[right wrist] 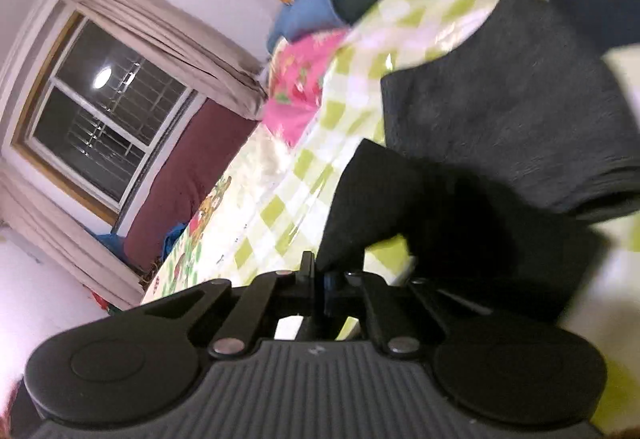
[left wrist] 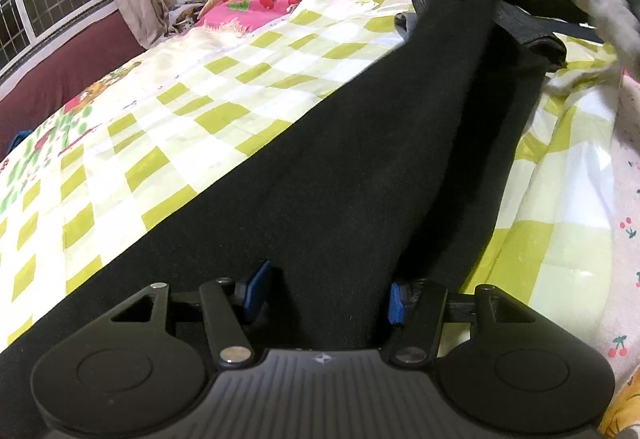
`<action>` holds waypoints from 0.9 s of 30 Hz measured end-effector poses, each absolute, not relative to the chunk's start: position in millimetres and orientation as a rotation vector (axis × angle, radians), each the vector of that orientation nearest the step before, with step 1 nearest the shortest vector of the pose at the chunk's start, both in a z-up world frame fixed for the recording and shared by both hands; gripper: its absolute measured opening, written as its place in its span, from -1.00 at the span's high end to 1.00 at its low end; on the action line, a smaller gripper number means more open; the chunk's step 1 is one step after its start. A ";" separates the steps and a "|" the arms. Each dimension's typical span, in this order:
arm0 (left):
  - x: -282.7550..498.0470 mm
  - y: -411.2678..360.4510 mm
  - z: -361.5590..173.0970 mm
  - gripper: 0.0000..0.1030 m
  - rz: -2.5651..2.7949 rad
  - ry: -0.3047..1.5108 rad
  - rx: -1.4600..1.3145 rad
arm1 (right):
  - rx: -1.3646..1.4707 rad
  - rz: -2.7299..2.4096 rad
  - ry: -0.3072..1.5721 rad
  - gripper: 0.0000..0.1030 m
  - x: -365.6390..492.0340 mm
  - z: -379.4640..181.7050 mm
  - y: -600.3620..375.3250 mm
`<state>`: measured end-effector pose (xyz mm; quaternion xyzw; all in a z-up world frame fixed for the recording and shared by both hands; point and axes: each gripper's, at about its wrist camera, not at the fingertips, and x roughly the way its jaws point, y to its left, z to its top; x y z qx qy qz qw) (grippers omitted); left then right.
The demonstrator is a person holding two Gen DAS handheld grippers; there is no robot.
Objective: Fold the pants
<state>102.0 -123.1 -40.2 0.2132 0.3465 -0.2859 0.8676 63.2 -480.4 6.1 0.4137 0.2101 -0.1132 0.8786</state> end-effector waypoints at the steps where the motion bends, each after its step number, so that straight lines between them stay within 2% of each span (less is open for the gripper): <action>1: 102.2 -124.0 -41.7 -0.35 -0.598 0.728 0.450 | 0.832 -0.270 0.478 0.92 59.2 -2.8 -479.8; 5: 105.1 -122.9 -39.6 -0.35 -0.600 0.738 0.454 | 0.923 -0.351 0.579 0.90 56.0 -46.0 -496.8; 7: 105.3 -124.1 -38.9 -0.36 -0.602 0.737 0.466 | 1.010 -0.360 0.571 0.90 51.0 -55.6 -504.8; 11: 106.7 -125.9 -39.3 -0.35 -0.601 0.735 0.478 | 1.001 -0.358 0.565 0.76 55.6 -49.7 -507.3; 13: 106.0 -127.6 -38.6 -0.36 -0.599 0.735 0.478 | 0.995 -0.361 0.531 0.92 48.2 -42.1 -508.9; 18: 104.3 -127.7 -40.1 -0.35 -0.601 0.727 0.478 | 0.893 -0.326 0.522 0.92 38.8 -24.8 -496.3; 24: 103.3 -125.9 -40.0 -0.35 -0.605 0.726 0.480 | 0.983 -0.401 0.605 0.92 37.8 -54.4 -506.0; 27: 104.2 -125.5 -39.8 -0.35 -0.607 0.731 0.472 | 0.932 -0.377 0.567 0.93 30.7 -40.6 -500.9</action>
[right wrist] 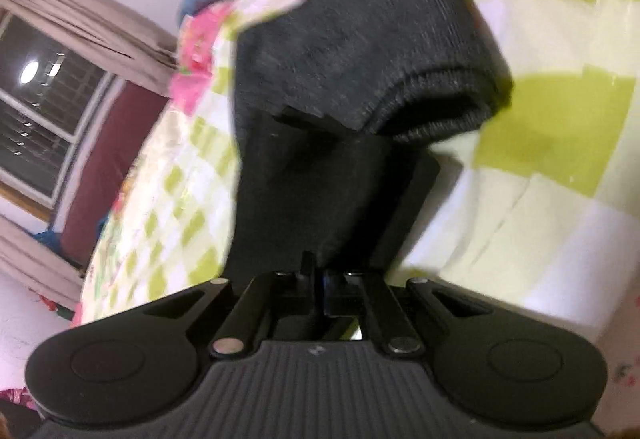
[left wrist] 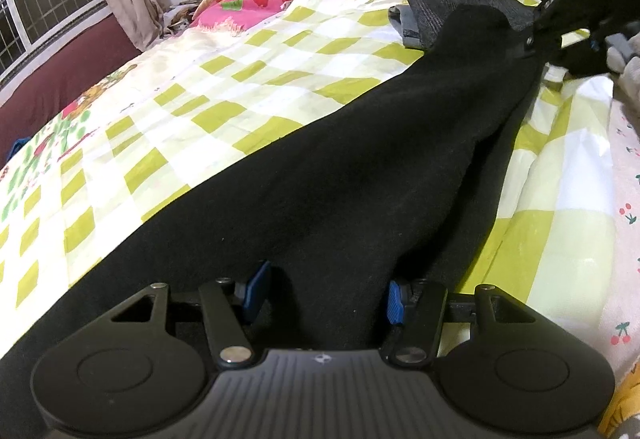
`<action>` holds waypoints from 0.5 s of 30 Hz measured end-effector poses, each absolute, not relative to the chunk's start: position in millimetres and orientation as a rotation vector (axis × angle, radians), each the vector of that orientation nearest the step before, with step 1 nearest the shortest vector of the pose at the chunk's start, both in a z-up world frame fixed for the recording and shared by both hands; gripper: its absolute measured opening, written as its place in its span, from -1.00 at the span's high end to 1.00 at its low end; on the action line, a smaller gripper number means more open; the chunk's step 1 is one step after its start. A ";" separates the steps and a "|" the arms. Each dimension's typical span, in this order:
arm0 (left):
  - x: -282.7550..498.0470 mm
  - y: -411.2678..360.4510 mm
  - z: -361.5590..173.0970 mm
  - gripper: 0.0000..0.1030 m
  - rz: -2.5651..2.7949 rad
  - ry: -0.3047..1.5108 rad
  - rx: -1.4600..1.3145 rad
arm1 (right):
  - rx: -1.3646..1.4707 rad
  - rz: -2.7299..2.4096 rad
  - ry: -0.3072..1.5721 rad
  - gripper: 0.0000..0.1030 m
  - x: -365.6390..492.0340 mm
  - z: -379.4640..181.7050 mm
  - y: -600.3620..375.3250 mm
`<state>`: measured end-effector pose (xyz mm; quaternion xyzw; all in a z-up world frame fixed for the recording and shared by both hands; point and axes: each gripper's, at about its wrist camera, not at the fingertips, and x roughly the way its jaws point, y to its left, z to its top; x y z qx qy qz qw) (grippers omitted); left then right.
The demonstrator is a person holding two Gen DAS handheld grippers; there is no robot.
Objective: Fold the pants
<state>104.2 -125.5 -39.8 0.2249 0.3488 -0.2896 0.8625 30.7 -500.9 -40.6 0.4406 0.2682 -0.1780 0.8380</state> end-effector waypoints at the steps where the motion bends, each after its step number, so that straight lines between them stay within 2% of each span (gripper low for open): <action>1: 105.4 -126.5 -40.4 -0.35 -0.608 0.733 0.472 | 0.902 -0.377 0.579 0.92 32.5 -38.8 -500.6; 3: 106.3 -128.2 -40.6 -0.35 -0.606 0.732 0.477 | 0.882 -0.387 0.646 0.85 40.0 -41.4 -504.7; 6: 104.6 -126.7 -39.3 -0.35 -0.602 0.731 0.471 | 0.938 -0.404 0.622 0.72 24.6 -35.9 -509.1; 8: 104.1 -125.6 -40.0 -0.35 -0.602 0.729 0.472 | 0.950 -0.416 0.607 0.51 8.6 -31.2 -507.5; 10: 104.3 -126.6 -40.3 -0.35 -0.603 0.727 0.473 | 0.958 -0.417 0.617 0.39 0.5 -30.7 -505.9; 15: 102.9 -129.8 -39.8 -0.35 -0.595 0.721 0.481 | 0.987 -0.413 0.640 0.23 5.8 -35.5 -504.6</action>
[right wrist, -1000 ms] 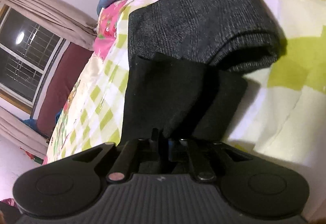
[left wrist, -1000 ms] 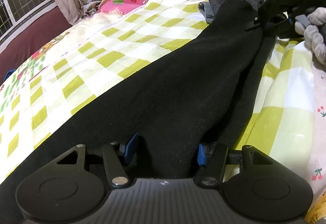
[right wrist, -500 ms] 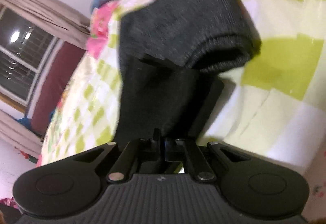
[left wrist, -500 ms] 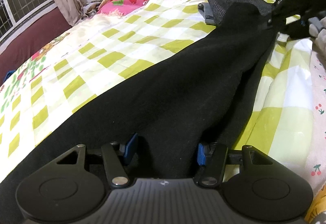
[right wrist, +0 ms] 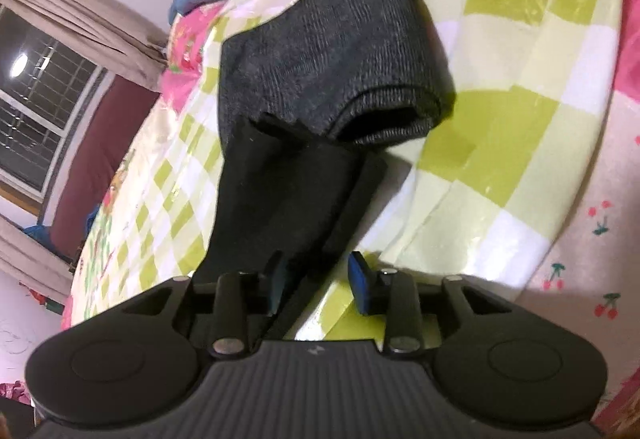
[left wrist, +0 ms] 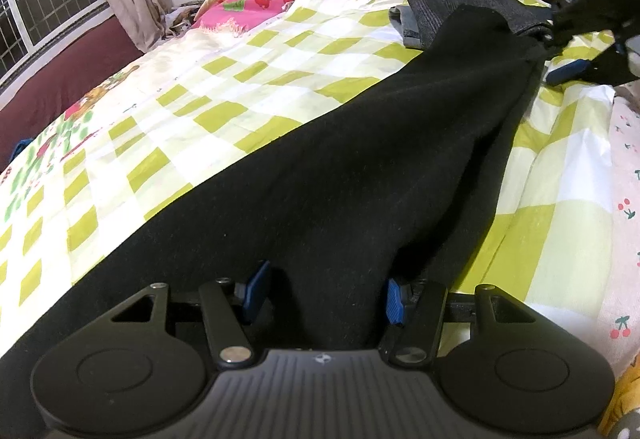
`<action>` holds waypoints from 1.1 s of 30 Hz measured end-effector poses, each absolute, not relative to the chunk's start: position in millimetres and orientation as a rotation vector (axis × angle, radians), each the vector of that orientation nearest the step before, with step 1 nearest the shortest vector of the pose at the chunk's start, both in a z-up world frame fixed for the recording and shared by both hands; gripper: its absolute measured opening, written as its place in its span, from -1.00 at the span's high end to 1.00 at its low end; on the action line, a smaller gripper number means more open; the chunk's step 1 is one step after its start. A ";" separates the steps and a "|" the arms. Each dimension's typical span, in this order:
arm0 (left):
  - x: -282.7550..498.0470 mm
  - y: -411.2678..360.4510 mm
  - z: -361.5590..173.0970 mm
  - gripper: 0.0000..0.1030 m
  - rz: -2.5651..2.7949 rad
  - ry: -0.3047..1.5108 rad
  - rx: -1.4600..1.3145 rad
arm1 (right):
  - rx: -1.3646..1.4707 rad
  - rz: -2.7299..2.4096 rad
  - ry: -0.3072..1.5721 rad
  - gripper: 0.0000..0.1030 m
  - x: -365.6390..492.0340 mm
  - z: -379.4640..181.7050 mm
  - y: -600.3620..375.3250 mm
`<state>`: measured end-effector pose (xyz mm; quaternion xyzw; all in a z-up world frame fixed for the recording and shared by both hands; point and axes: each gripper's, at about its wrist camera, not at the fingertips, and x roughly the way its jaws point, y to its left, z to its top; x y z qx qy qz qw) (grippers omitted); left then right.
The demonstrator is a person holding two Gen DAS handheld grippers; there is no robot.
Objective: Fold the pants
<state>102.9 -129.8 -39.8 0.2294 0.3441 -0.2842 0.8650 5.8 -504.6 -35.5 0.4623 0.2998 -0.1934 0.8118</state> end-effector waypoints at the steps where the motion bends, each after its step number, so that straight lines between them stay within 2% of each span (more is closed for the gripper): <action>1: 101.7 -129.5 -39.7 -0.35 -0.597 0.721 0.480 | 0.982 -0.395 0.642 0.01 10.4 -34.8 -502.6; 2: 100.8 -129.3 -39.8 -0.35 -0.598 0.719 0.483 | 0.971 -0.382 0.654 -0.18 15.2 -34.1 -502.9; 3: 100.4 -129.8 -40.2 -0.35 -0.598 0.717 0.490 | 0.958 -0.385 0.672 -0.21 19.4 -33.8 -501.0; 7: 99.4 -129.5 -38.8 -0.35 -0.598 0.716 0.482 | 0.924 -0.388 0.713 -0.21 26.6 -33.0 -500.7; 13: 97.9 -131.0 -38.2 -0.35 -0.595 0.710 0.490 | 0.914 -0.403 0.656 -0.33 60.2 -36.9 -494.4; 15: 96.7 -129.1 -36.6 -0.35 -0.603 0.709 0.486 | 0.905 -0.387 0.623 -0.09 59.6 -41.7 -487.9; 17: 96.8 -129.6 -37.4 -0.35 -0.610 0.713 0.486 | 0.923 -0.383 0.642 0.83 64.0 -55.0 -487.2; 21: 93.3 -134.5 -33.0 -0.35 -0.641 0.707 0.490 | 1.057 -0.331 0.566 0.86 43.5 -56.7 -500.6; 27: 82.8 -154.5 -32.9 -0.35 -0.755 0.742 0.507 | 1.020 -0.320 0.465 0.86 1.3 -18.5 -516.4; 31: 86.5 -156.0 -39.7 -0.35 -0.754 0.815 0.468 | 0.961 -0.419 0.636 0.86 17.4 -47.6 -524.7; 33: 84.5 -148.3 -29.2 -0.34 -0.748 0.833 0.443 | 0.993 -0.421 0.614 0.86 16.8 -48.8 -526.1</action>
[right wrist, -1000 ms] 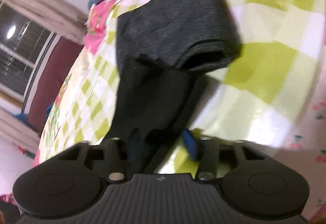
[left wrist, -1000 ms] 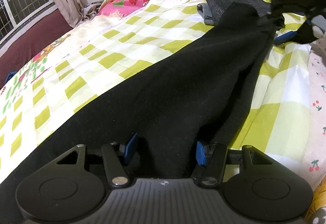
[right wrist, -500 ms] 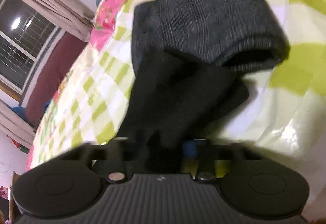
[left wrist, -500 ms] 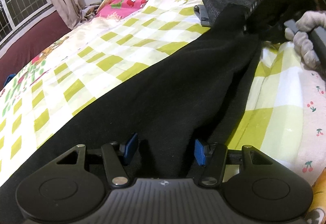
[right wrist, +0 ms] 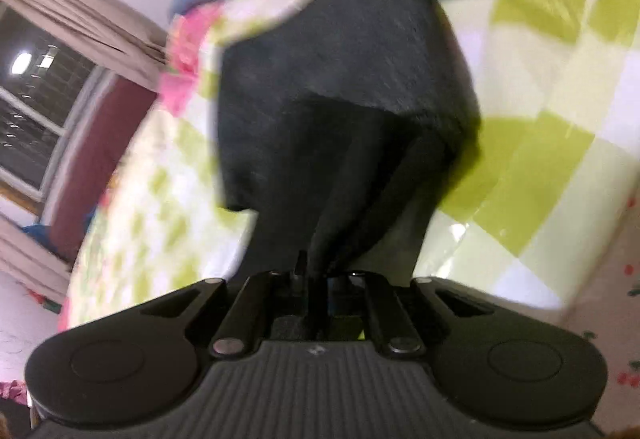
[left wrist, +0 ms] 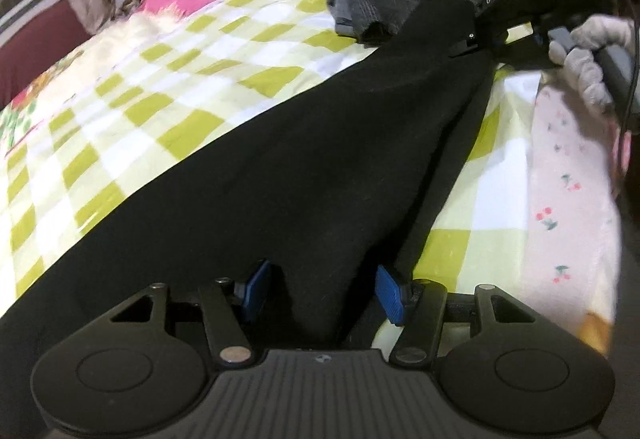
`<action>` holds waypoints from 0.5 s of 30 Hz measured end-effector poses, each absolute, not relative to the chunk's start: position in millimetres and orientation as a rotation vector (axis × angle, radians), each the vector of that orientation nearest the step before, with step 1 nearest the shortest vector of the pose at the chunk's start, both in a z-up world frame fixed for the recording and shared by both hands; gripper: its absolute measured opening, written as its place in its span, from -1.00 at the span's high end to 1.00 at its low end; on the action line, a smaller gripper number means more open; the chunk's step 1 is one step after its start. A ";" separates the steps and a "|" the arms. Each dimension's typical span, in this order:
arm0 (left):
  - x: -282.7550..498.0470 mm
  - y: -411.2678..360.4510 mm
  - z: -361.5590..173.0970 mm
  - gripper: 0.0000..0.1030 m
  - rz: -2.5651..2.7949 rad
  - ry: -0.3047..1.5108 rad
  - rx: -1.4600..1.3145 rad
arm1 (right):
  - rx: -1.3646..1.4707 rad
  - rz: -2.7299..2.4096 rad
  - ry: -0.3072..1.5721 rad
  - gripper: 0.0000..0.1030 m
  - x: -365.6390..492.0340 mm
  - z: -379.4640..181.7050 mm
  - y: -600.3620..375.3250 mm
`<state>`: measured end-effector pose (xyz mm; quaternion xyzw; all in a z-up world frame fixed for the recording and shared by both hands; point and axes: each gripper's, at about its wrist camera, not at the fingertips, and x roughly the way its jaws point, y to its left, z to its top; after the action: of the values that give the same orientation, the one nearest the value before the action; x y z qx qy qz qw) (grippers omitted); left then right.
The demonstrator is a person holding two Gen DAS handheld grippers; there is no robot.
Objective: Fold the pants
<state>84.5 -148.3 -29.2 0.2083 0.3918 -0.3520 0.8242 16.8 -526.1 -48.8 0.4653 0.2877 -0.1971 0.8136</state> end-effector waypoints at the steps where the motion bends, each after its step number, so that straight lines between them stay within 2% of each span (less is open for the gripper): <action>1: 79.0 -142.4 -22.9 -0.36 -0.748 0.809 0.440 | 1.004 -0.406 0.574 0.86 13.2 -44.5 -524.5; 3: 70.5 -133.8 -18.8 -0.49 -0.735 0.763 0.455 | 0.975 -0.406 0.559 0.86 10.9 -38.0 -519.1; 6: 75.0 -130.1 -39.4 -0.51 -0.703 0.846 0.473 | 0.964 -0.414 0.567 0.86 7.4 -28.4 -515.1; 8: 71.1 -123.4 -33.8 -0.50 -0.701 0.834 0.432 | 0.941 -0.392 0.529 0.86 2.4 -10.6 -505.3; 15: 55.8 -84.3 -23.3 -0.50 -0.619 0.799 0.356 | 0.572 -0.256 0.548 0.85 34.0 49.0 -418.0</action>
<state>55.8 -84.3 -23.3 0.1695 0.3806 -0.2949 0.8599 34.0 -418.0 49.0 0.2779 0.2663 -0.1243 0.9145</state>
